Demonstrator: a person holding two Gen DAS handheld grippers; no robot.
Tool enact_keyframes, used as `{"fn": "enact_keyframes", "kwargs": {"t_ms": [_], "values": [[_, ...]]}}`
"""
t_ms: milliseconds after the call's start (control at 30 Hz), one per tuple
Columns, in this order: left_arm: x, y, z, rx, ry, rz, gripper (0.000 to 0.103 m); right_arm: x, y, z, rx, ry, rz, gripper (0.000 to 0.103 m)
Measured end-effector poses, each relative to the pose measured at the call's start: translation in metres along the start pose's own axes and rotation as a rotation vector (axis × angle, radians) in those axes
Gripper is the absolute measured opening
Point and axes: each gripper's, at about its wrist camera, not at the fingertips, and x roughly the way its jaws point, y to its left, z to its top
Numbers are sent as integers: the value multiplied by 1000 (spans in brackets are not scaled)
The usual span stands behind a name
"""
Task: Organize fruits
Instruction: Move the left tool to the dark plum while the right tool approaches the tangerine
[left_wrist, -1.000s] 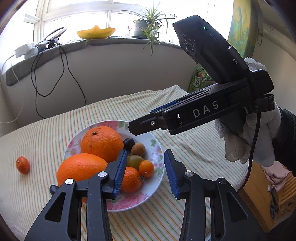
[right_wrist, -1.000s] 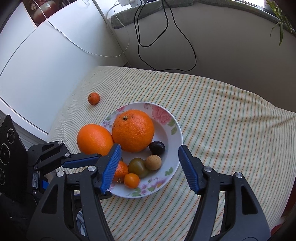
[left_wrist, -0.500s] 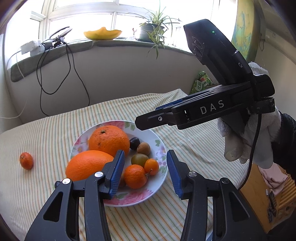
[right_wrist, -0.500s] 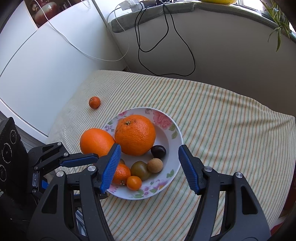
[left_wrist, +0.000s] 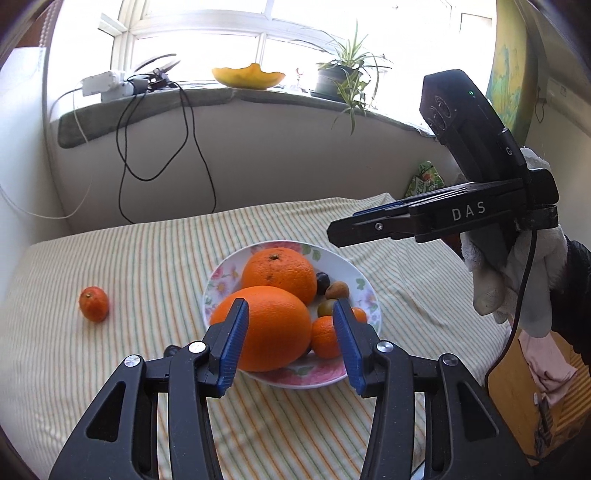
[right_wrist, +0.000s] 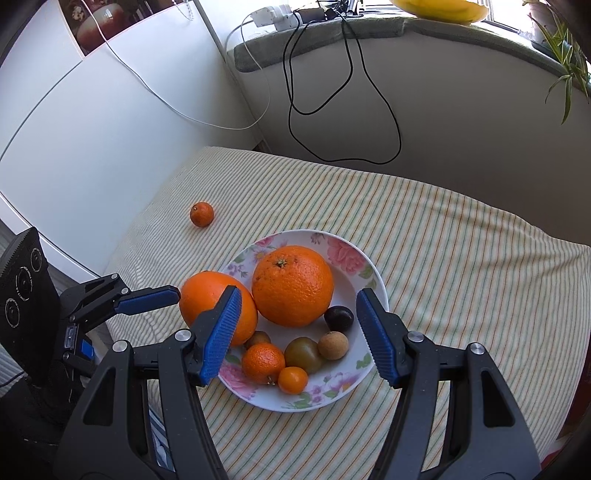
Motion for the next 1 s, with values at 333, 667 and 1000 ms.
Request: {"fn": "enact_keyframes", "kwargs": {"t_ms": [333, 667, 1000], "values": [[-26, 44, -20, -79, -22, 64, 46, 2, 22, 8, -37, -10, 3, 67], [-9, 66, -37, -114, 33, 78, 46, 15, 59, 35, -124, -9, 22, 67], [4, 82, -46, -145, 50, 72, 46, 49, 103, 78, -190, 37, 59, 67]]}}
